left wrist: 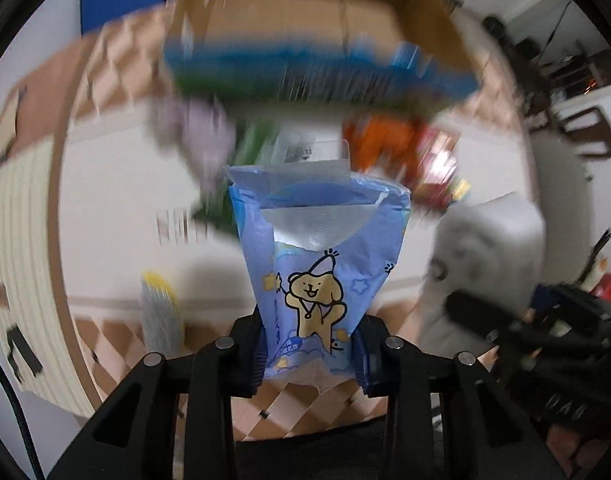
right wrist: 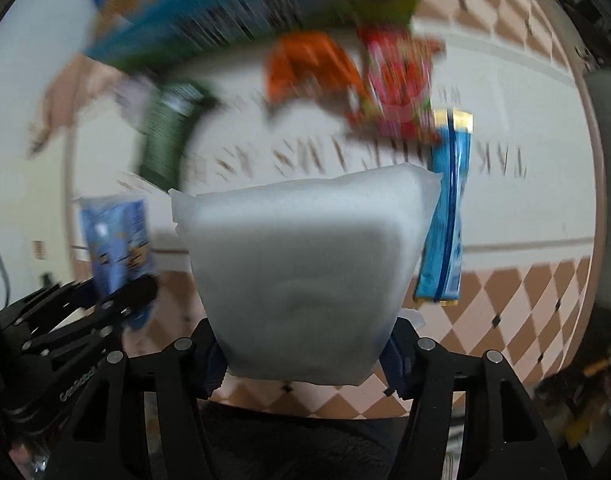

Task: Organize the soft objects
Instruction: 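Carry both items into the cardboard box and open both tools, then grasp the green snack bag with the left tool while the right tool grasps the red snack bag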

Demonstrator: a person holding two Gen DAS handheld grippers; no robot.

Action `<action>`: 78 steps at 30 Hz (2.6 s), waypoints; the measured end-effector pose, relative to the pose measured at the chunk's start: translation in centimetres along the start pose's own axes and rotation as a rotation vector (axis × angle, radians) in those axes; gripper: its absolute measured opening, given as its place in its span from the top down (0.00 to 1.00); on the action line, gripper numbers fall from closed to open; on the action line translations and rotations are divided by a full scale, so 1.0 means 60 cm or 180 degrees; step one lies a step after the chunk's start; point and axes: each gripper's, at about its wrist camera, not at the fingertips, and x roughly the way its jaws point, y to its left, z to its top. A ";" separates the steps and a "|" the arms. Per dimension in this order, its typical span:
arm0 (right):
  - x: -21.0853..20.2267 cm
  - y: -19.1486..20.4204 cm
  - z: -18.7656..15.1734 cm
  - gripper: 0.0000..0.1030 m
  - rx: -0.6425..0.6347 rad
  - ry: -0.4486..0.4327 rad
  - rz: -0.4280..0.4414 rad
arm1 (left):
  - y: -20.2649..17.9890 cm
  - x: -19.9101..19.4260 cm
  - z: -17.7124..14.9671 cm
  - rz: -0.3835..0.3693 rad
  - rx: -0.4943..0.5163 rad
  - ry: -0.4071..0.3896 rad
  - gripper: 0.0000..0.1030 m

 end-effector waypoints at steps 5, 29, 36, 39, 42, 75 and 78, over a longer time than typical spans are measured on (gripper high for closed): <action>-0.125 0.072 0.097 0.37 -0.0248 -0.0362 0.0189 | 0.052 -0.150 0.179 -0.0078 -0.0024 -0.0239 0.69; 0.164 0.082 0.662 0.37 -0.0233 0.0129 -0.0214 | 0.153 0.081 0.581 -0.0335 -0.0607 0.0770 0.63; 0.176 0.082 0.689 0.24 -0.0326 0.0242 -0.0291 | 0.146 0.072 0.591 -0.0209 -0.0576 0.0733 0.25; 0.161 0.085 0.691 0.08 -0.0441 0.0185 -0.0447 | 0.141 0.039 0.591 -0.0091 -0.0458 0.0595 0.07; 0.132 0.081 0.684 0.00 -0.0459 0.0116 -0.0440 | 0.139 -0.007 0.581 -0.0010 -0.0429 0.0413 0.04; 0.212 -0.107 0.273 0.31 0.0492 0.0145 -0.0417 | 0.152 0.118 0.176 0.0898 0.0068 0.0616 0.38; 0.232 -0.108 0.273 0.40 0.0522 0.0204 -0.0384 | 0.159 0.120 0.177 0.0776 -0.0119 0.0648 0.56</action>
